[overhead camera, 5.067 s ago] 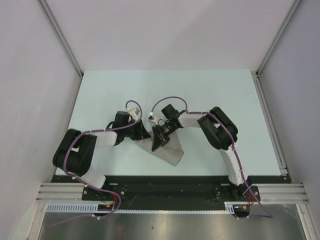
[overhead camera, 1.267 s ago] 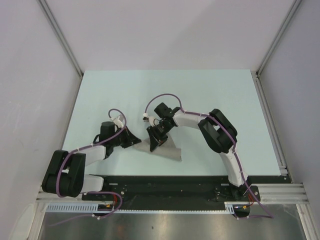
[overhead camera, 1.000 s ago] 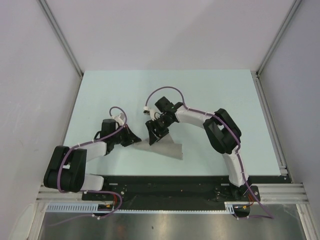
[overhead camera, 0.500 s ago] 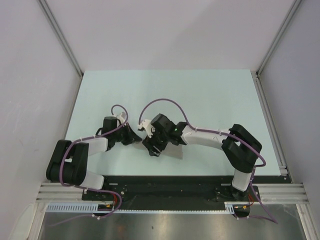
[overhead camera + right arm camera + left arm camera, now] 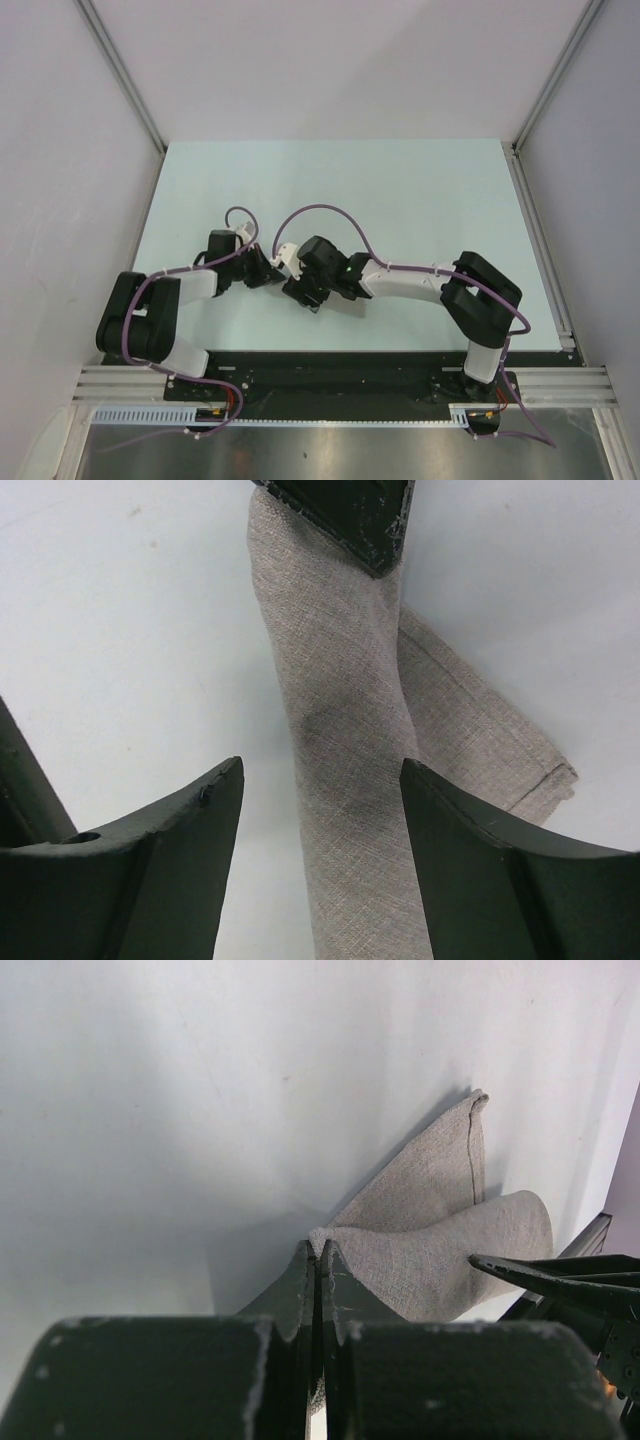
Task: Fold the napkin, place the utensils inside, and roll it up
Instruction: Roll the napkin with the utensil
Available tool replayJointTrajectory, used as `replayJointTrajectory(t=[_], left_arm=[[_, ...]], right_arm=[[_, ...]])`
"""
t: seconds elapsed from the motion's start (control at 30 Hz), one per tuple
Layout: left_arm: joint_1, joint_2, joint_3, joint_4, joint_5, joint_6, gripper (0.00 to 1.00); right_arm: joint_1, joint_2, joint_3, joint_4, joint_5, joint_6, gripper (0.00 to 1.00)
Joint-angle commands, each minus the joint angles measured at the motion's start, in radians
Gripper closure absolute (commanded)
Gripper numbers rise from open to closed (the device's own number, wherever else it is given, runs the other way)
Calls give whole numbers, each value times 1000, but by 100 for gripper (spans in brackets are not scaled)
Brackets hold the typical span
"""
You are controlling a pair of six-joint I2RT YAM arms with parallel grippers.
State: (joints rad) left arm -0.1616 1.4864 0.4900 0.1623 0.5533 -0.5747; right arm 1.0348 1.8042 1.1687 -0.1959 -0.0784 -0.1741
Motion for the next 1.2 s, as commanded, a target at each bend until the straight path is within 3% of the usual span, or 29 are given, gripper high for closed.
replayJointTrajectory(t=[0.0, 0.3, 0.5, 0.57, 0.67, 0.77, 0.87, 0.97, 1.1, 1.17], left_arm=[[-7, 18, 39, 5, -4, 33, 100], [-24, 52, 97, 9, 17, 30, 100], [-32, 89, 143, 2, 31, 36, 97], [-32, 86, 153, -3, 16, 38, 94], [-32, 74, 171, -20, 2, 39, 80], [-32, 48, 188, -53, -41, 41, 51], [-27, -3, 193, -107, -126, 47, 34], [-24, -64, 180, -154, -202, 50, 25], [-21, -146, 131, -190, -314, 50, 20], [-19, -196, 79, -165, -302, 52, 20]], right_arm=[[1, 14, 0, 36, 43, -39, 31], [-24, 72, -6, 27, 17, -7, 34], [-61, 93, 8, -23, -58, 42, 50], [-65, 103, 11, -53, -73, 47, 50], [-64, 112, 11, -80, -67, 47, 46], [-61, 127, 13, -100, -51, 56, 45], [-61, 148, 13, -122, -38, 76, 46], [-65, 179, 29, -163, -59, 102, 54], [-82, 199, 63, -232, -156, 133, 70], [-100, 196, 91, -266, -237, 145, 76]])
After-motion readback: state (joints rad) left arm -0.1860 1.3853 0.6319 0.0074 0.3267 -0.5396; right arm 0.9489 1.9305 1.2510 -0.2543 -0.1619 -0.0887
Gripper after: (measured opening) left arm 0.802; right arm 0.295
